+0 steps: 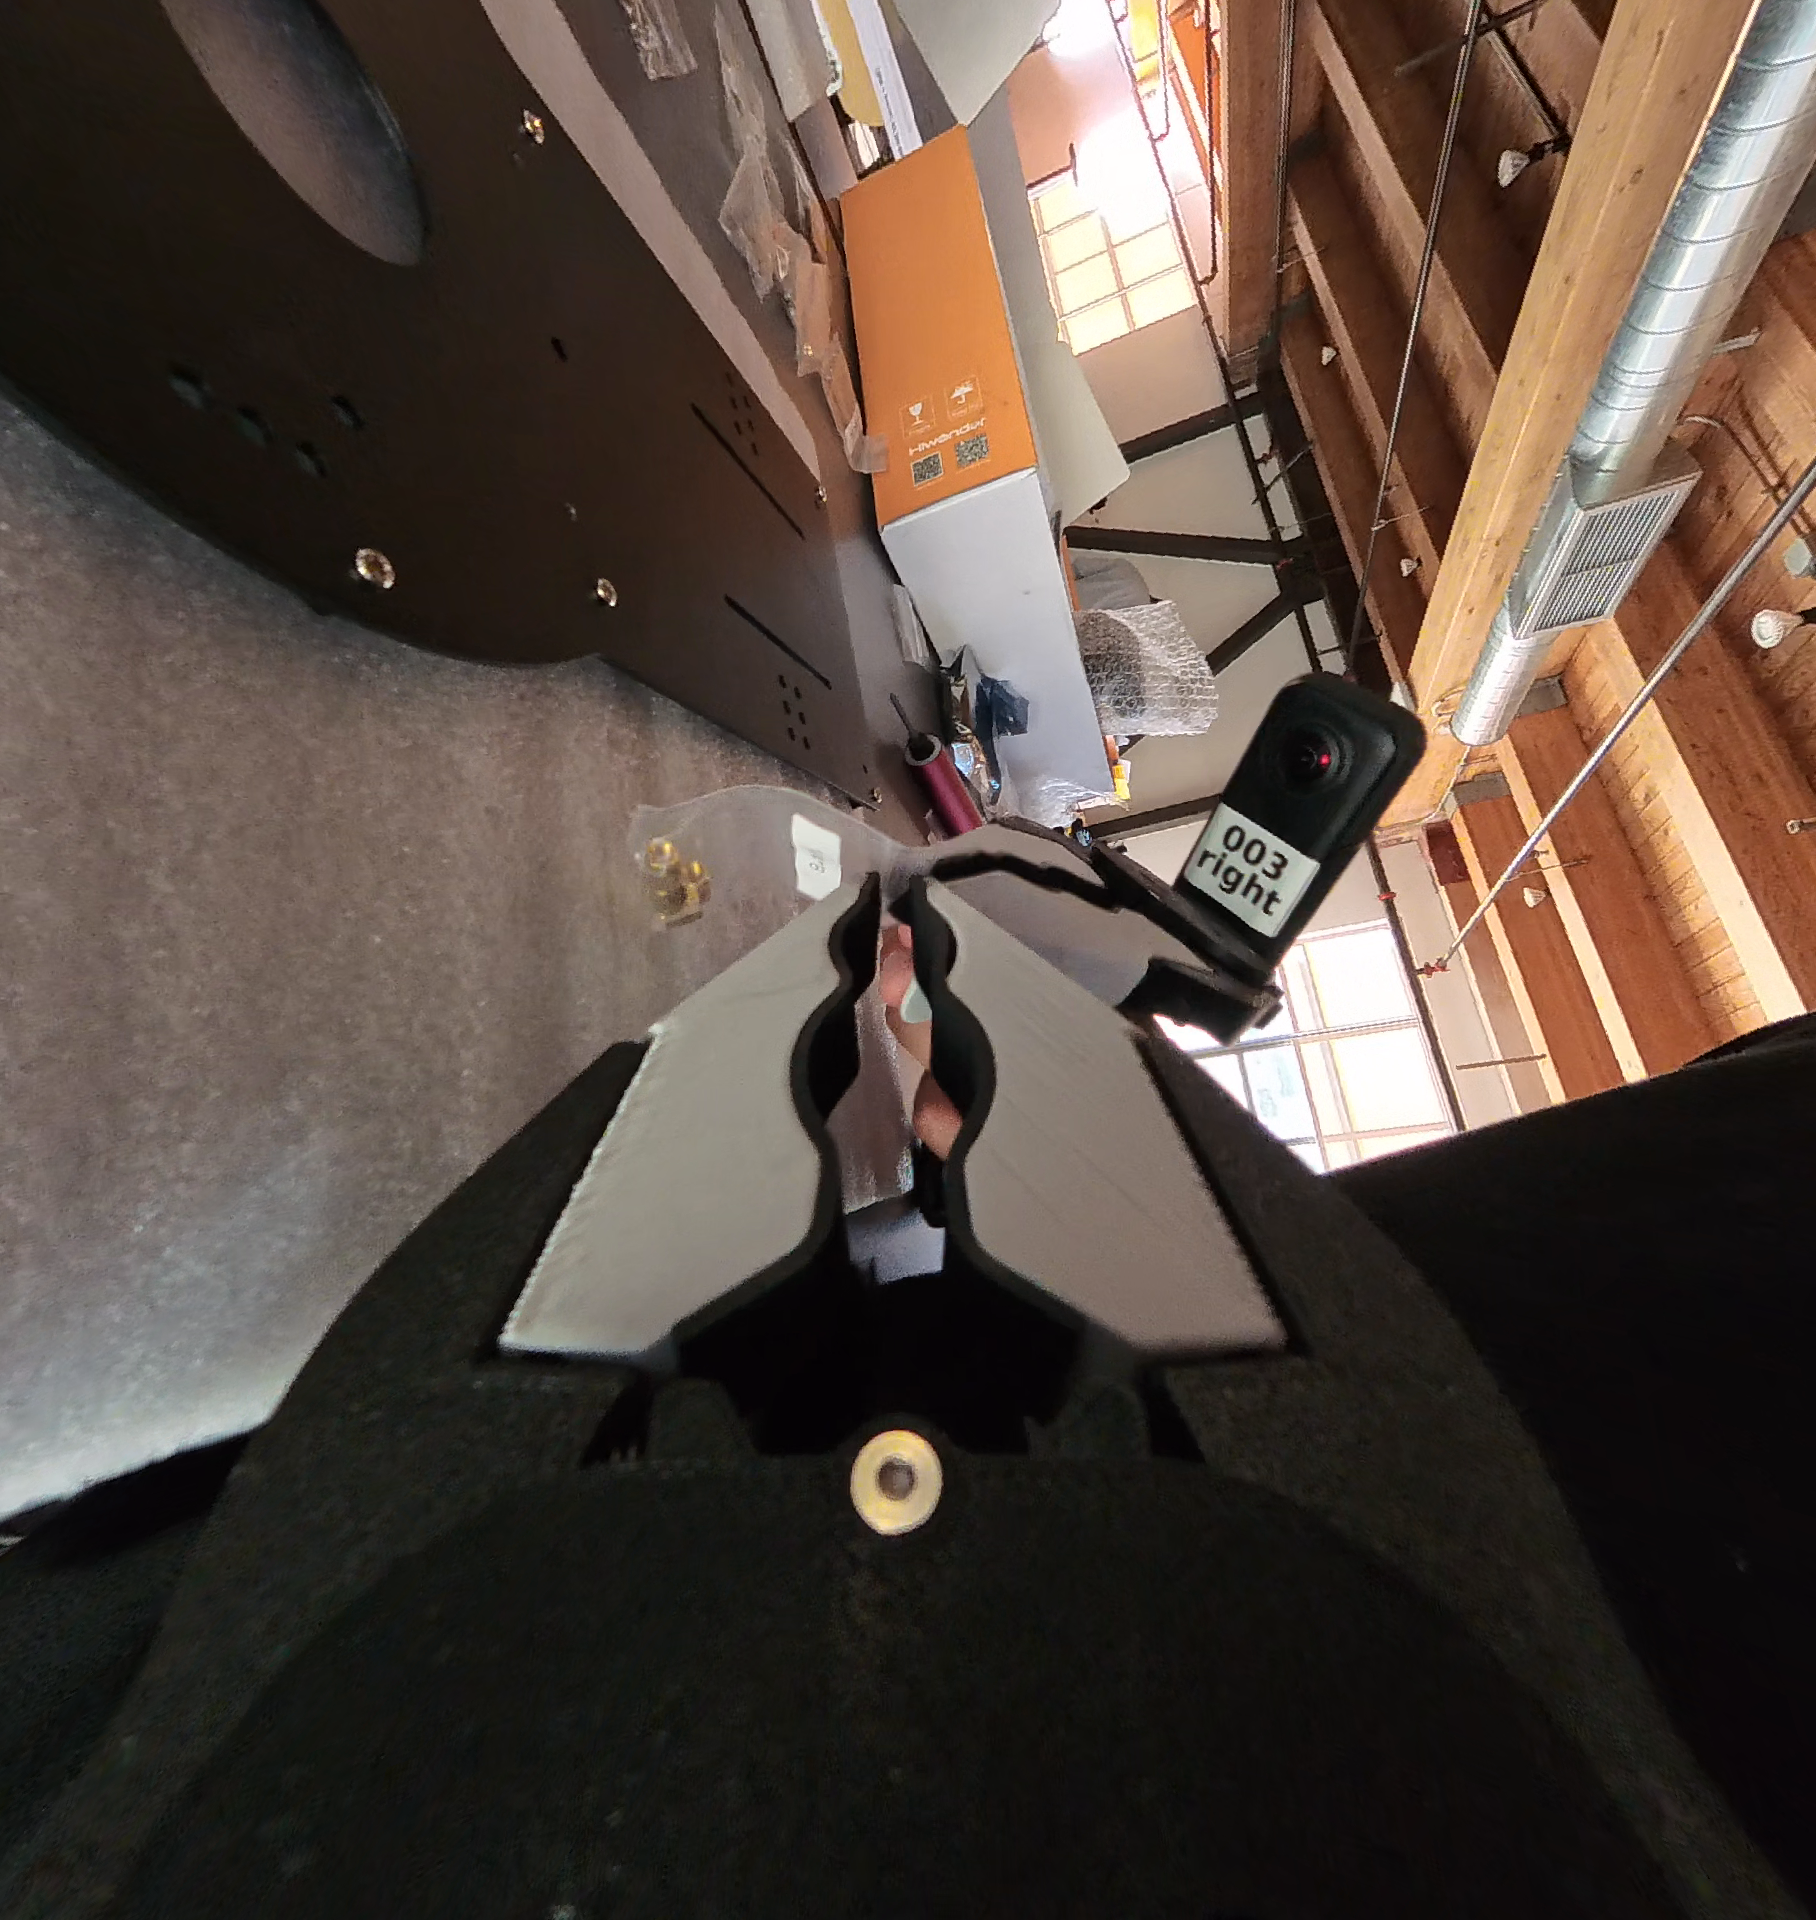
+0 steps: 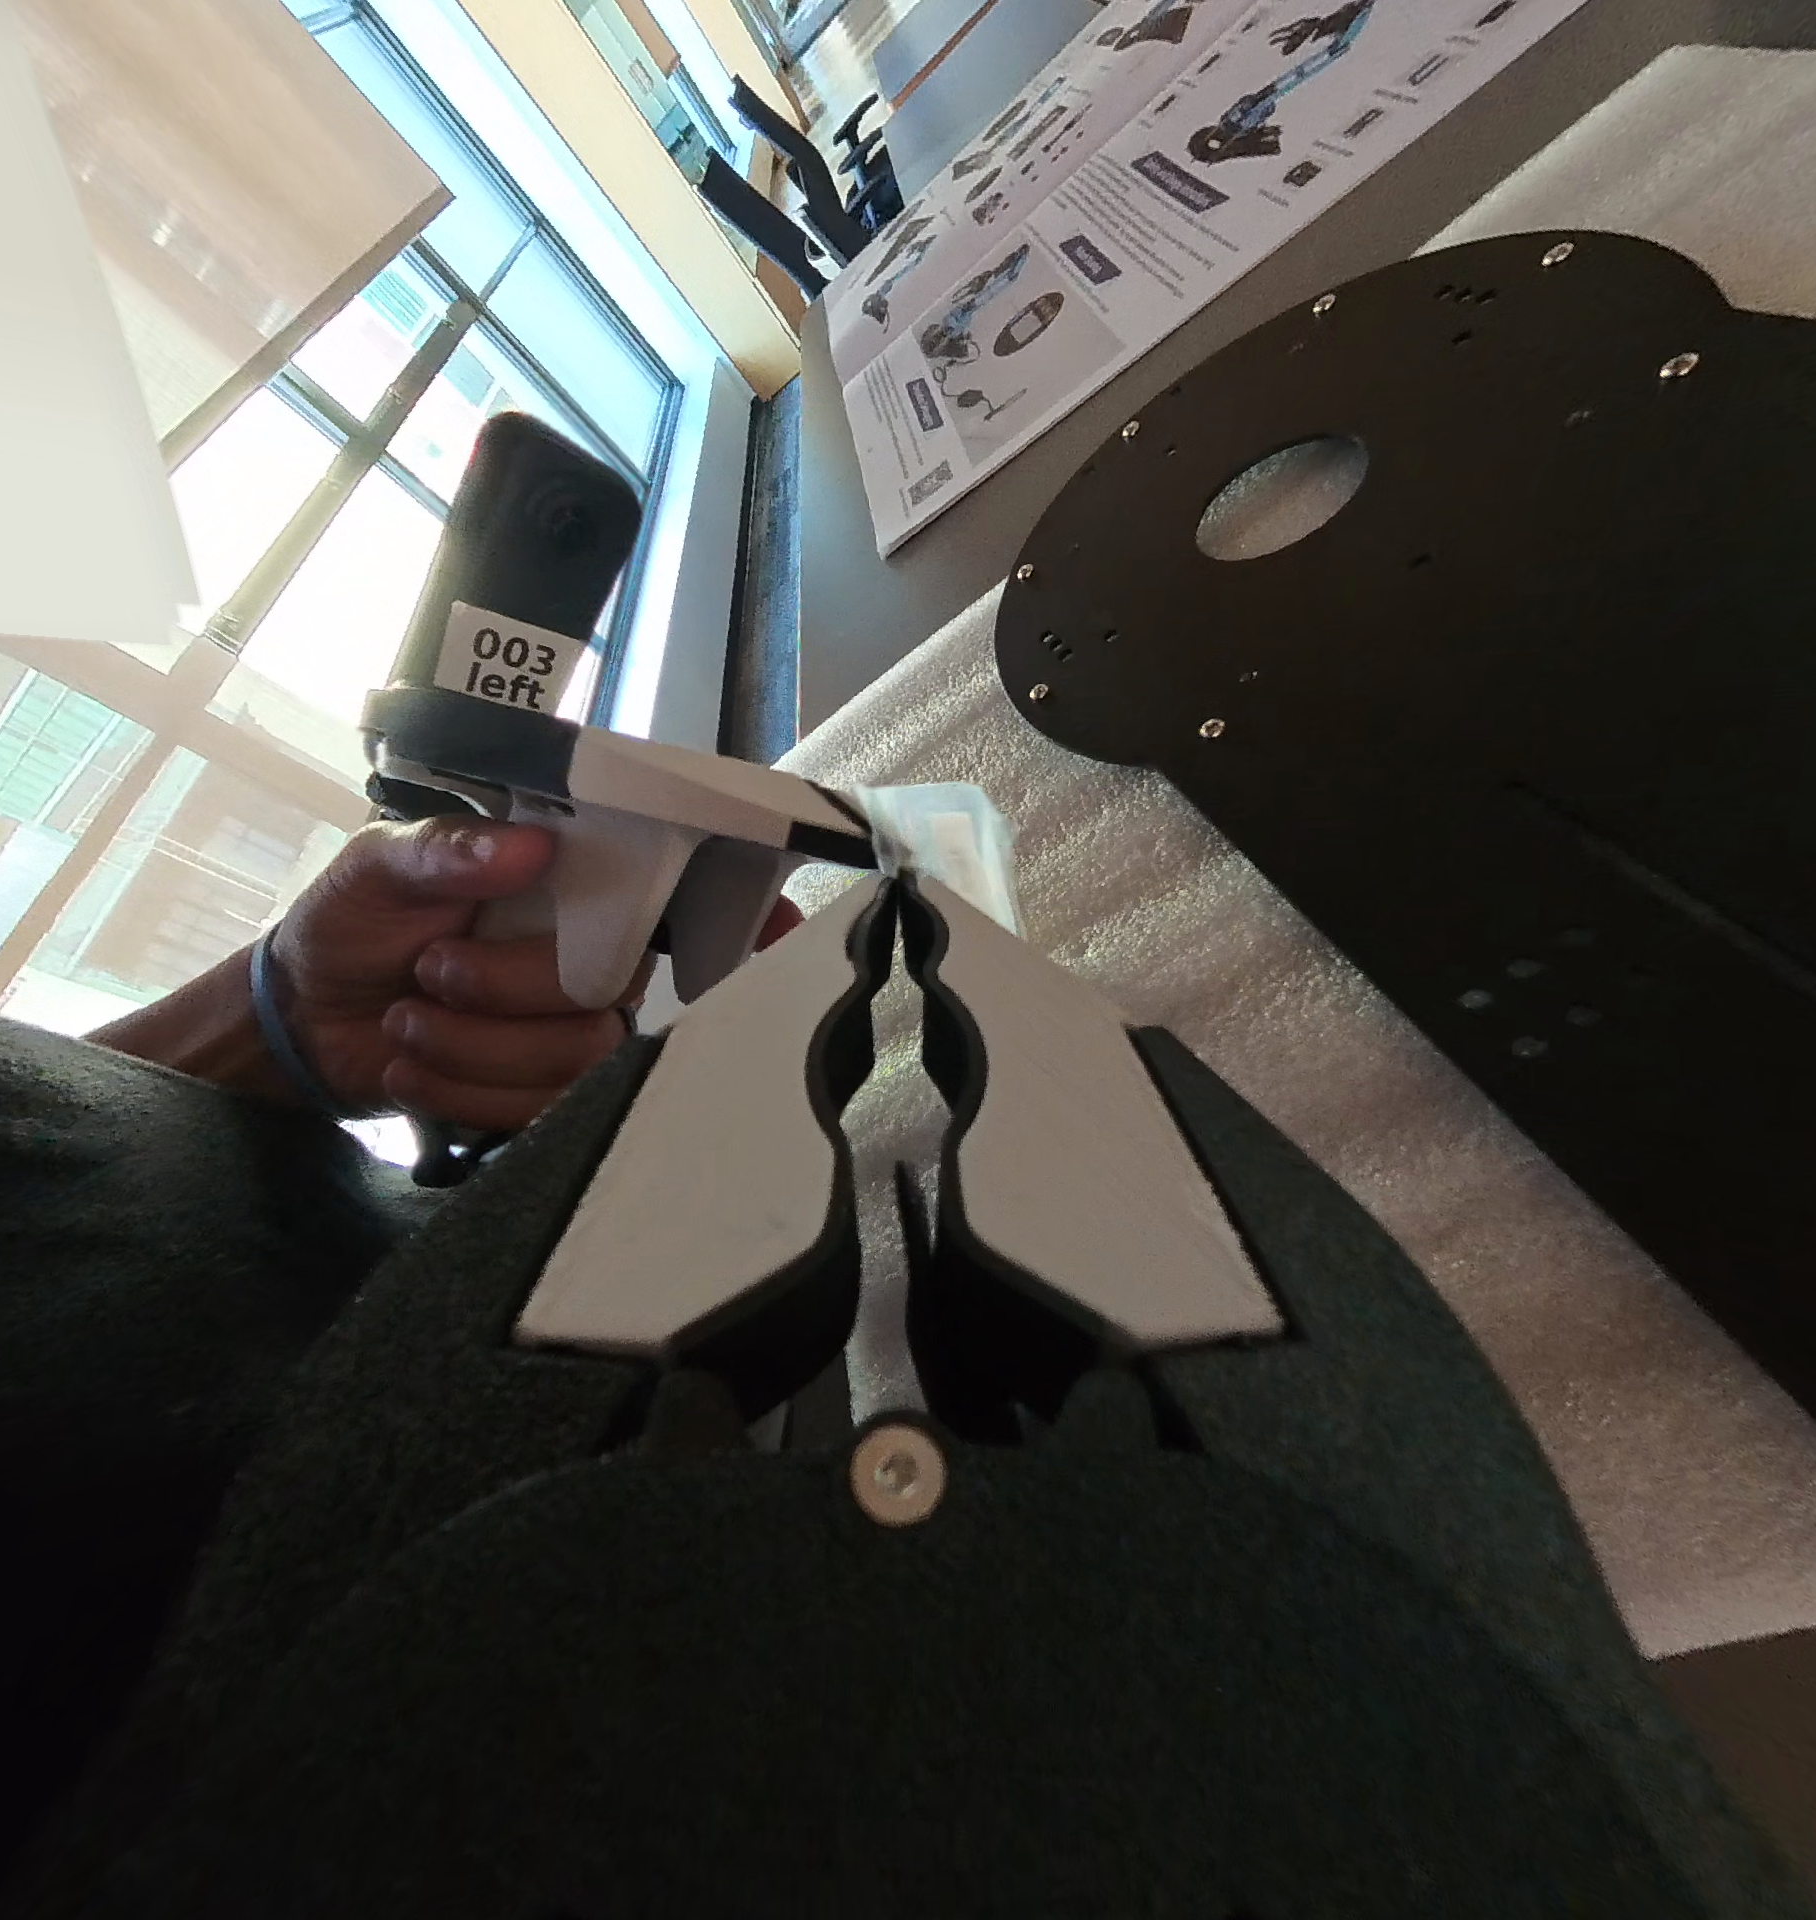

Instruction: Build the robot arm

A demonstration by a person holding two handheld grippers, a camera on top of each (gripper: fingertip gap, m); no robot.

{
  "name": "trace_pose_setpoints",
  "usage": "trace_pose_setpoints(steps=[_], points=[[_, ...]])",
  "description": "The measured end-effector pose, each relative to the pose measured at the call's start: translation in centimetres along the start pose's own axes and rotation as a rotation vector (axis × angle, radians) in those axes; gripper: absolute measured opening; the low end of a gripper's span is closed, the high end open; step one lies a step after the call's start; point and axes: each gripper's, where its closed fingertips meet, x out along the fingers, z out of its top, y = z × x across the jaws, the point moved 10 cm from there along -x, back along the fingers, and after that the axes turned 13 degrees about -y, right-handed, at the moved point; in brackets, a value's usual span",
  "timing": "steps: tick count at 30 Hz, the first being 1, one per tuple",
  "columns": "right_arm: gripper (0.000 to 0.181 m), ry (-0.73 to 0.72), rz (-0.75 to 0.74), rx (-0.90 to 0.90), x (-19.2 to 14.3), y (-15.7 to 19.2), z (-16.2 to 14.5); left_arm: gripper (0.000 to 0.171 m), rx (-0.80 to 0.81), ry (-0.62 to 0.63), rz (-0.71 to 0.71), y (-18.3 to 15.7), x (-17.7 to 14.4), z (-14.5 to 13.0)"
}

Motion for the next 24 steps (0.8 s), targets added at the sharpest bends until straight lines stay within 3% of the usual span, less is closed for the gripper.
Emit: trace_pose_setpoints(steps=[16,24], points=[[0.0,0.017,0.017,0.007,0.2,0.1,-0.1,0.0,0.041,0.003,0.01,-0.2,0.2,-0.1],[0.003,-0.01,0.158,0.248,-0.1,-0.8,0.1,0.0,0.03,-0.003,-0.059,-0.5,0.1,0.0]])
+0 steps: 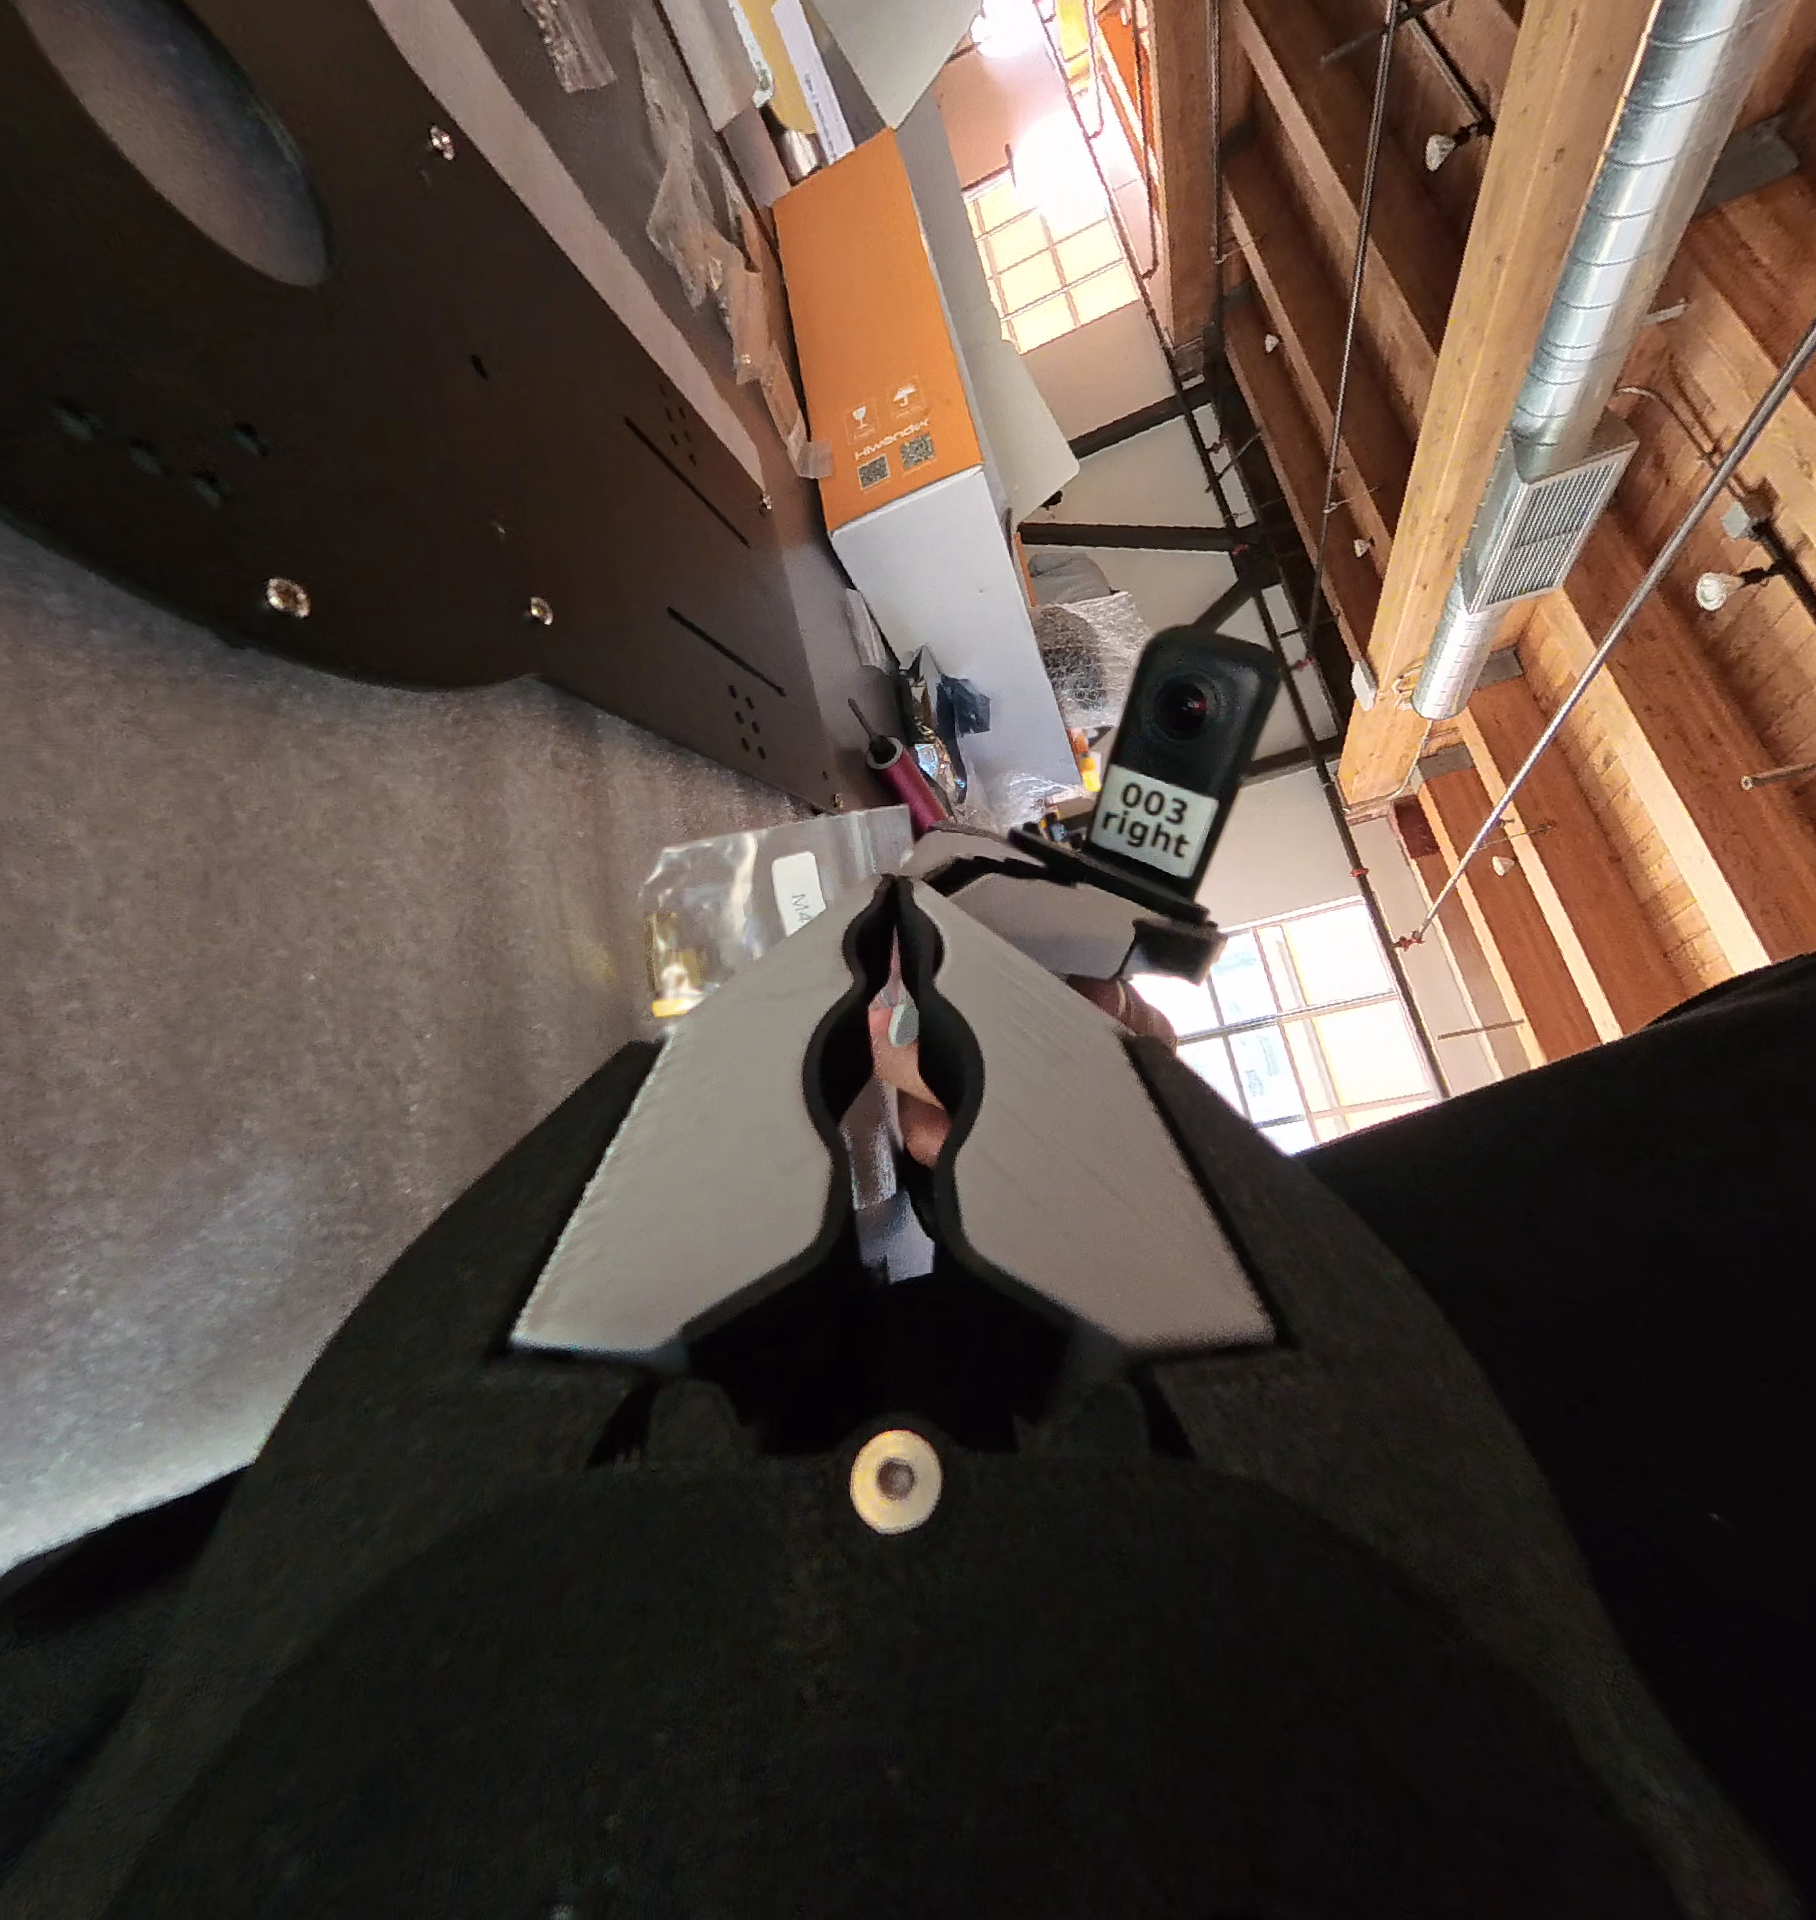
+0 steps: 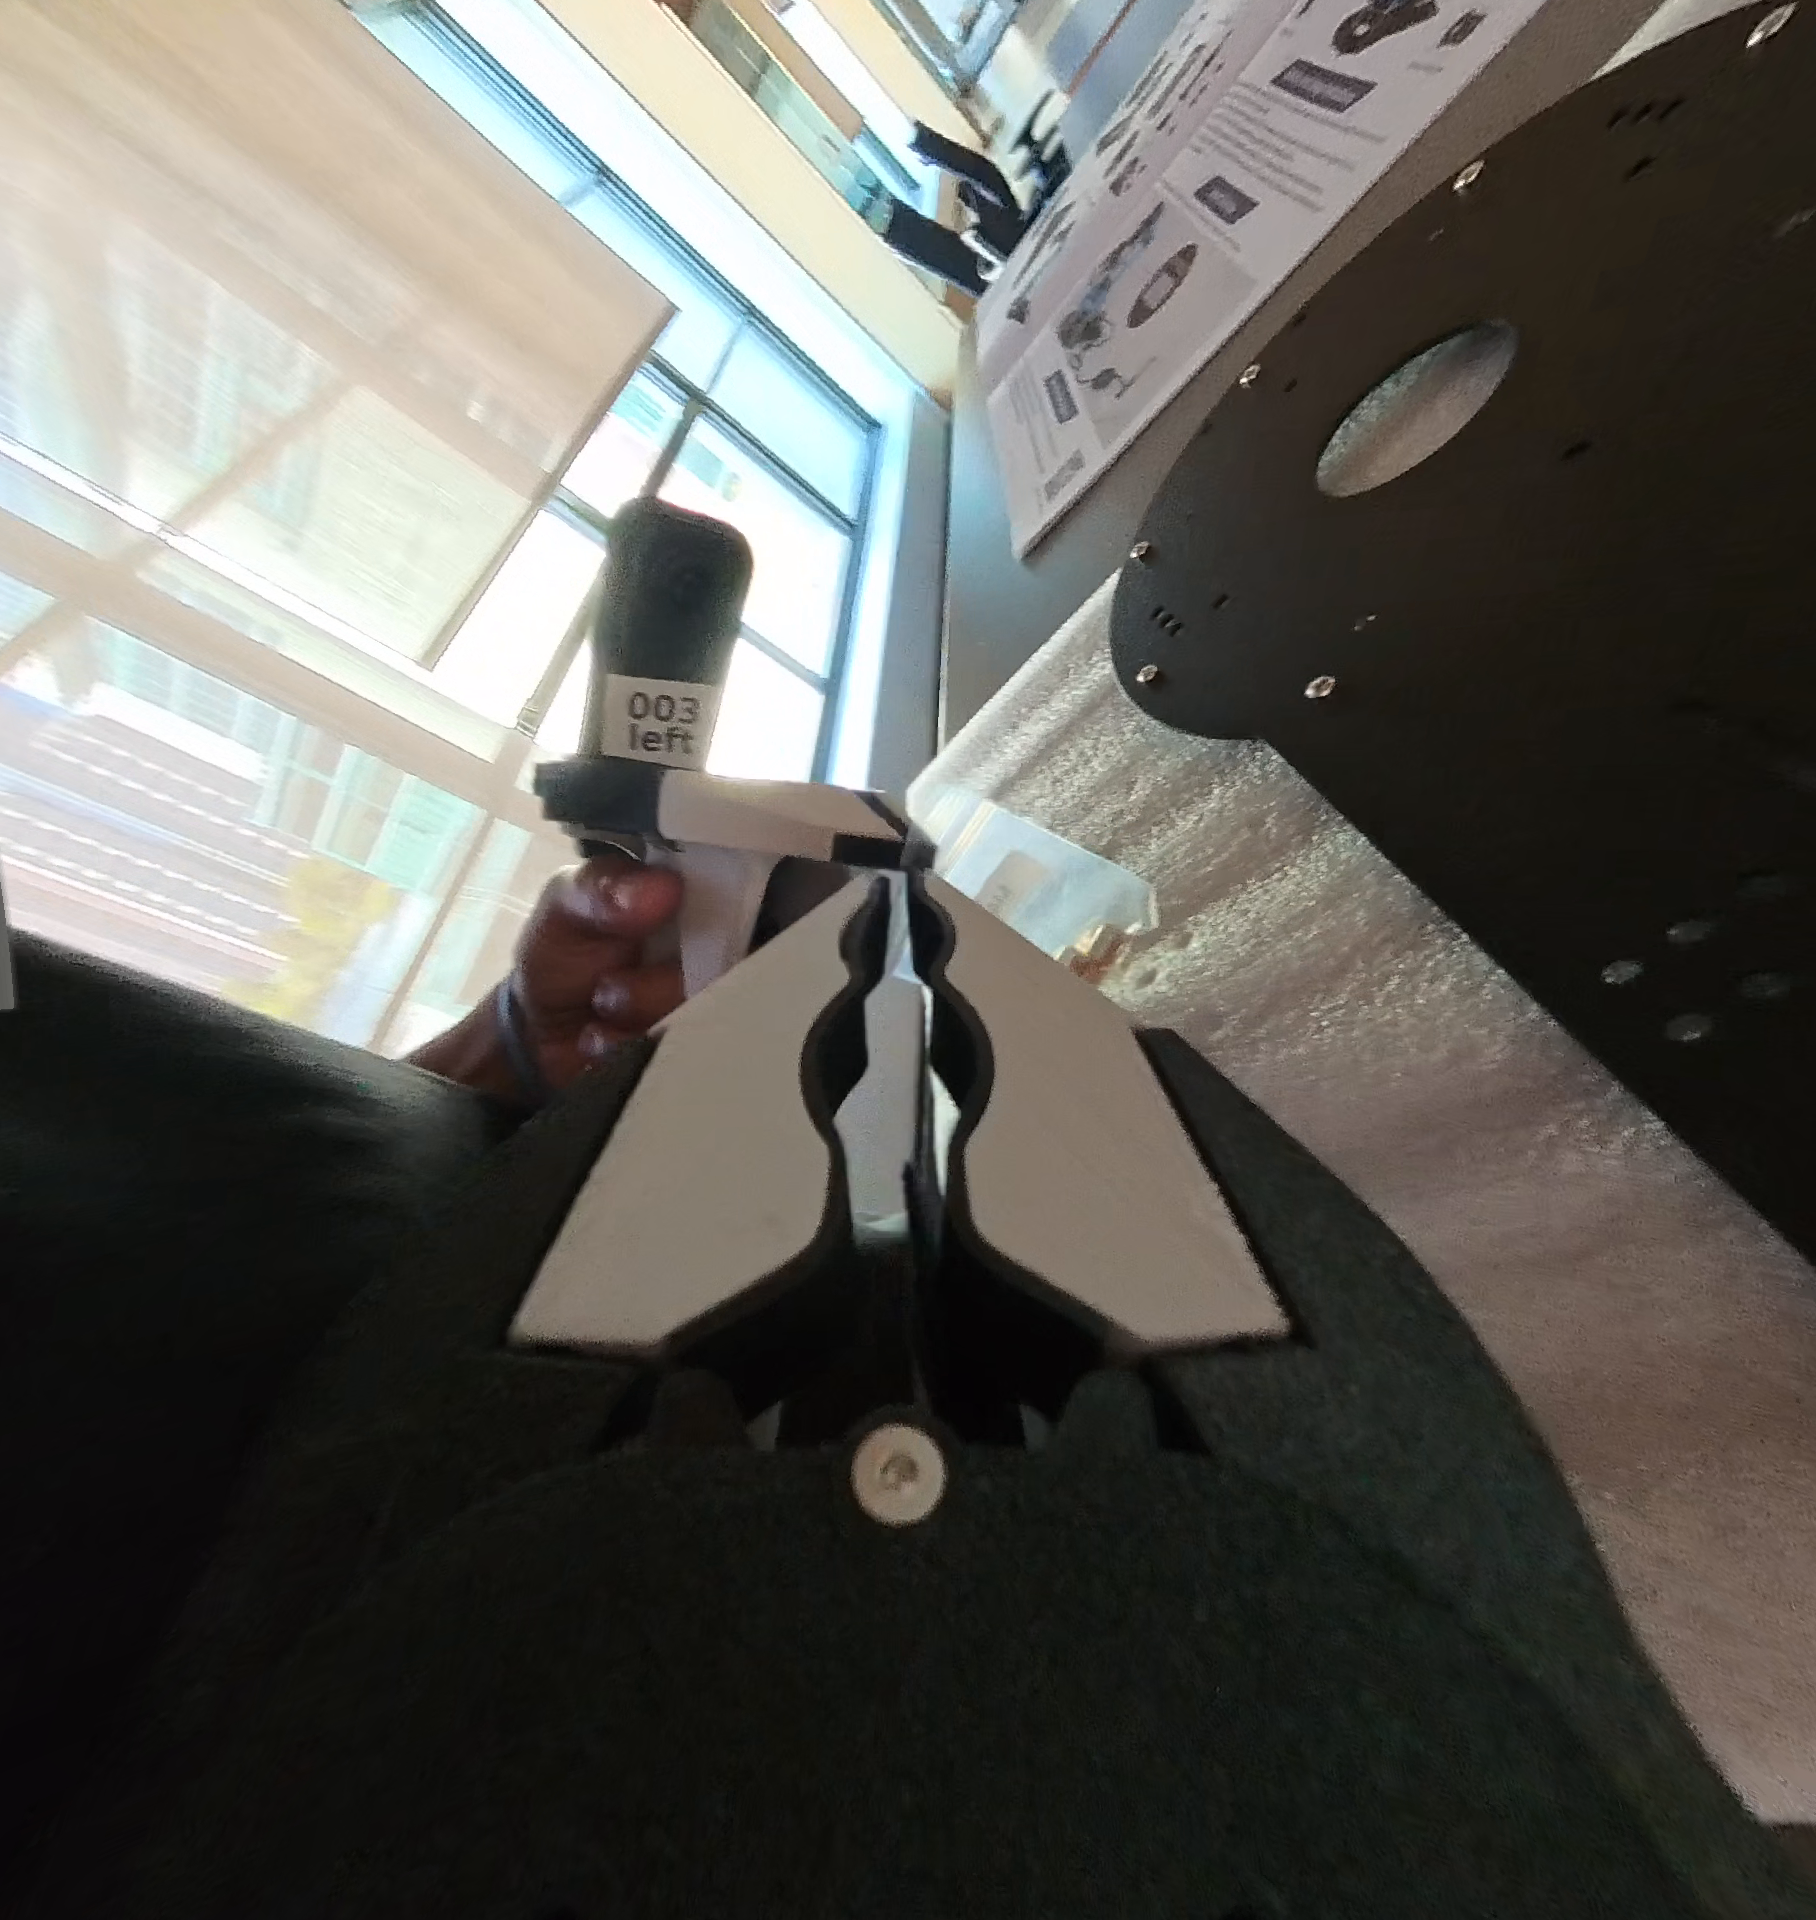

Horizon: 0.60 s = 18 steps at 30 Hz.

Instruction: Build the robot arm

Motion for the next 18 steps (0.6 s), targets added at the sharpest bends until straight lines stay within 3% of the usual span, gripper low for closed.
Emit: trace_pose_setpoints(steps=[8,18], points=[[0.002,-0.032,0.129,0.229,-0.14,-0.8,0.16,0.0,0.001,-0.012,-0.054,-0.3,-0.08,0.12],[0.0,-0.063,0.21,0.314,-0.28,-0.87,0.3,0.0,-0.024,-0.019,-0.111,-0.73,-0.15,0.19]])
